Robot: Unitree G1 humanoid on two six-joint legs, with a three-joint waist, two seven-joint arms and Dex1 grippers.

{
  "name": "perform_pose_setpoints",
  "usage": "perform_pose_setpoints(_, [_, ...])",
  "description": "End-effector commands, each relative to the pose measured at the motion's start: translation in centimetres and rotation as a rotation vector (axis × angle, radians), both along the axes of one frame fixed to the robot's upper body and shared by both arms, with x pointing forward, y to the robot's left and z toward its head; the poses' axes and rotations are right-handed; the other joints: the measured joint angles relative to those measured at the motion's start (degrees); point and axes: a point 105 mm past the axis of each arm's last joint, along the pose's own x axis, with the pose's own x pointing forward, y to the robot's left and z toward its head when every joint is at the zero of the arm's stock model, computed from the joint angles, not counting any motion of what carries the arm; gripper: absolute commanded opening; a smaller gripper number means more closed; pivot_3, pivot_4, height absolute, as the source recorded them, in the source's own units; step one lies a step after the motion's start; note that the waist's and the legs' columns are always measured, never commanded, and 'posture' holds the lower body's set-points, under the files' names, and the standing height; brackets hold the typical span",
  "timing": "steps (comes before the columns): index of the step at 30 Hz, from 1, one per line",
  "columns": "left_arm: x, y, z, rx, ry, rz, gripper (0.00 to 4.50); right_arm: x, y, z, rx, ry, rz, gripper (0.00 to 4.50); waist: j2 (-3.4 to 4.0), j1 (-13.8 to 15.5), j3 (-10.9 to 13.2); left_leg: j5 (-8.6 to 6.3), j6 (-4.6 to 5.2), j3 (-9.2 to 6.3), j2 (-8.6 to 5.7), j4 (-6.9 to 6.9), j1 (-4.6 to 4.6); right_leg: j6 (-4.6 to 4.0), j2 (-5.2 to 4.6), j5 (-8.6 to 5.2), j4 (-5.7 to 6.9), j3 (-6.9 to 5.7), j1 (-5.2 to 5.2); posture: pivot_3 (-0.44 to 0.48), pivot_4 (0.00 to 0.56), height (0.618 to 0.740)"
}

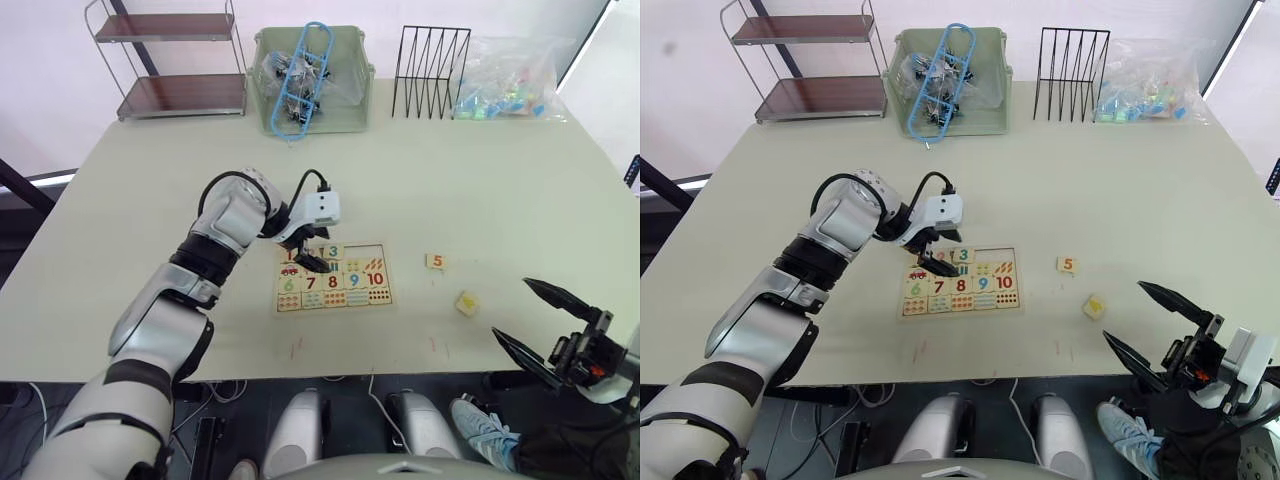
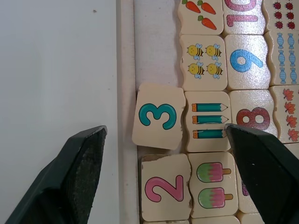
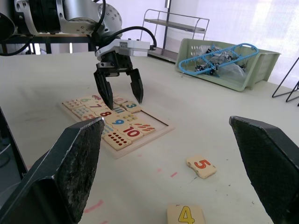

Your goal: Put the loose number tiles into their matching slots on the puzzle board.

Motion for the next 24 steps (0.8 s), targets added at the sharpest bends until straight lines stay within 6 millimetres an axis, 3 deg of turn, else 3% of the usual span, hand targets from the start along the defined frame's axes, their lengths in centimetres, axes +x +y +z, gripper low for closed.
perform_pose_setpoints(1, [0.3, -0.7, 3.0, -0.058, -0.045, -0.016, 4.43, -0.1, 0.0, 0.4, -0.008, -0.018, 0.011, 4.5, 0.0, 0.0, 0.0, 0.0, 0.0, 0.0, 0.0, 0.01, -0.01, 0.0, 0.0, 0.0, 0.0, 0.0, 0.0, 0.0, 0.15, 0.74])
perform_pose_setpoints(7, [1.5, -1.0, 4.6, -0.152, -0.061, 0.021, 4.43, 0.0, 0.0, 0.3, -0.006, -0.02, 0.014, 4.5, 0.0, 0.0, 0.0, 0.0, 0.0, 0.0, -0.01, 0.02, -0.01, 0.0, 0.0, 0.0, 0.0, 0.0, 0.0, 0.0, 0.15, 0.74])
perform_pose_setpoints(11, [2.5, -1.0, 4.5, -0.178, -0.093, 0.042, 4.43, 0.1, 0.0, 0.3, -0.005, -0.022, 0.014, 4.5, -0.01, 0.0, 0.0, 0.0, 0.0, 0.0, -0.01, 0.03, 0.0, 0.01, 0.0, 0.0, 0.02, -0.01, 0.0, 0.0, 0.15, 0.74])
perform_pose_setpoints(13, [3.0, -1.0, 4.3, -0.193, -0.122, 0.051, 3.93, 0.2, 0.0, 0.3, -0.004, -0.024, 0.014, 4.5, -0.01, 0.0, 0.0, 0.0, 0.0, 0.01, -0.01, 0.03, -0.01, 0.0, 0.0, 0.0, 0.03, -0.01, -0.01, 0.0, 0.15, 0.74])
perform_pose_setpoints(15, [3.4, -0.8, 3.8, -0.188, -0.143, 0.052, 3.14, 0.1, 0.0, 0.3, -0.004, -0.025, 0.013, 4.5, -0.01, 0.0, 0.0, 0.0, 0.0, 0.0, -0.01, 0.03, -0.01, 0.01, 0.0, 0.0, 0.03, 0.0, -0.01, 0.0, 0.15, 0.74])
perform_pose_setpoints(21, [3.7, -0.9, 2.8, -0.231, -0.182, 0.002, 0.07, 0.0, 0.0, 0.3, -0.004, -0.026, 0.005, 4.5, -0.03, 0.0, 0.0, 0.0, 0.0, 0.03, -0.02, 0.03, -0.02, 0.0, 0.0, 0.0, 0.04, -0.01, -0.02, 0.0, 0.15, 0.74])
perform_pose_setpoints(24, [3.7, -0.9, 2.3, -0.218, -0.181, -0.025, 0.07, 0.0, 0.0, 0.4, -0.004, -0.027, 0.003, 4.5, -0.04, 0.0, 0.0, 0.0, 0.0, 0.05, -0.03, 0.05, -0.03, 0.01, 0.0, 0.01, 0.05, -0.01, -0.02, 0.0, 0.15, 0.74])
